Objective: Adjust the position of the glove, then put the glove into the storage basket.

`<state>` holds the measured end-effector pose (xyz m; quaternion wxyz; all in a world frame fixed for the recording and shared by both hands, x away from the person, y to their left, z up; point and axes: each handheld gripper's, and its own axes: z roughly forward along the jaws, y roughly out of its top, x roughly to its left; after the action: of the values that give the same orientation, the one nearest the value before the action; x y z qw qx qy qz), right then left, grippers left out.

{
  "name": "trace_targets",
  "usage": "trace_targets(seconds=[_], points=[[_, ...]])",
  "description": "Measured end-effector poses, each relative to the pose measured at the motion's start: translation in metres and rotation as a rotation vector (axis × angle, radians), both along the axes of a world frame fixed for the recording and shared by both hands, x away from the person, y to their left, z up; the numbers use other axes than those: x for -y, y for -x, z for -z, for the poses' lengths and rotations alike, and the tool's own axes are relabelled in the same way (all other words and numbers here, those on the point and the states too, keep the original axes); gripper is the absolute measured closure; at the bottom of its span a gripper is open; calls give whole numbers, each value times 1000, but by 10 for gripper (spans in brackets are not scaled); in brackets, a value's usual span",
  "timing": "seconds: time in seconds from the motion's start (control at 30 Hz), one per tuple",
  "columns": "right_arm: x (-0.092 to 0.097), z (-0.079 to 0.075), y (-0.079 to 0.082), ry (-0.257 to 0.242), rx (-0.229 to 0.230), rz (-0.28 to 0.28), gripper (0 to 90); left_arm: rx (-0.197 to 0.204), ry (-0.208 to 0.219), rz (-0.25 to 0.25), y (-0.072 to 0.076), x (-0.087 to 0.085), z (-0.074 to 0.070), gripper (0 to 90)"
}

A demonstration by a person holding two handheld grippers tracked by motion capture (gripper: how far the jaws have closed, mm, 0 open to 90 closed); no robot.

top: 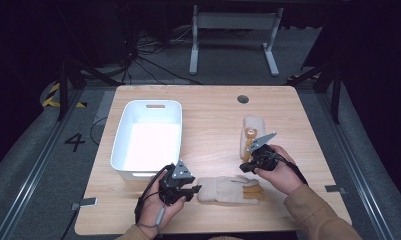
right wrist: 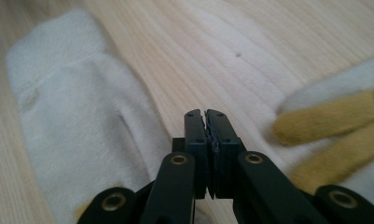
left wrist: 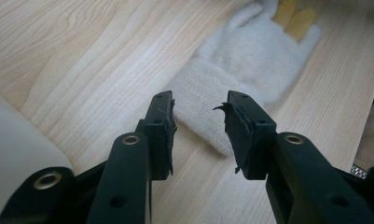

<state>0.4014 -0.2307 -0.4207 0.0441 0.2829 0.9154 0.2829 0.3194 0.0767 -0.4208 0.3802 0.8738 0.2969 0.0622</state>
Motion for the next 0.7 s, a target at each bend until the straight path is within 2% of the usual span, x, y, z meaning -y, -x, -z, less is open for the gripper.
trace_targets(seconds=[0.03, 0.1, 0.2, 0.3, 0.53, 0.7], points=[[3, -3, -1, -13, 7, 31, 867, 4, 4, -2, 0, 0, 0, 628], [6, -6, -4, -29, 19, 58, 858, 4, 7, 0, -1, 0, 0, 628], [9, -9, -7, -26, 33, 82, 870, 3, 10, 0, -2, 0, 0, 628], [11, -14, -18, -21, 39, 114, 888, 8, 11, 5, -1, 1, -1, 627], [8, -16, -31, -13, 48, 127, 881, 5, 10, 0, -2, 0, -1, 620], [-1, -11, -46, 3, 45, 144, 880, 6, 13, 0, -2, -1, -1, 618]])
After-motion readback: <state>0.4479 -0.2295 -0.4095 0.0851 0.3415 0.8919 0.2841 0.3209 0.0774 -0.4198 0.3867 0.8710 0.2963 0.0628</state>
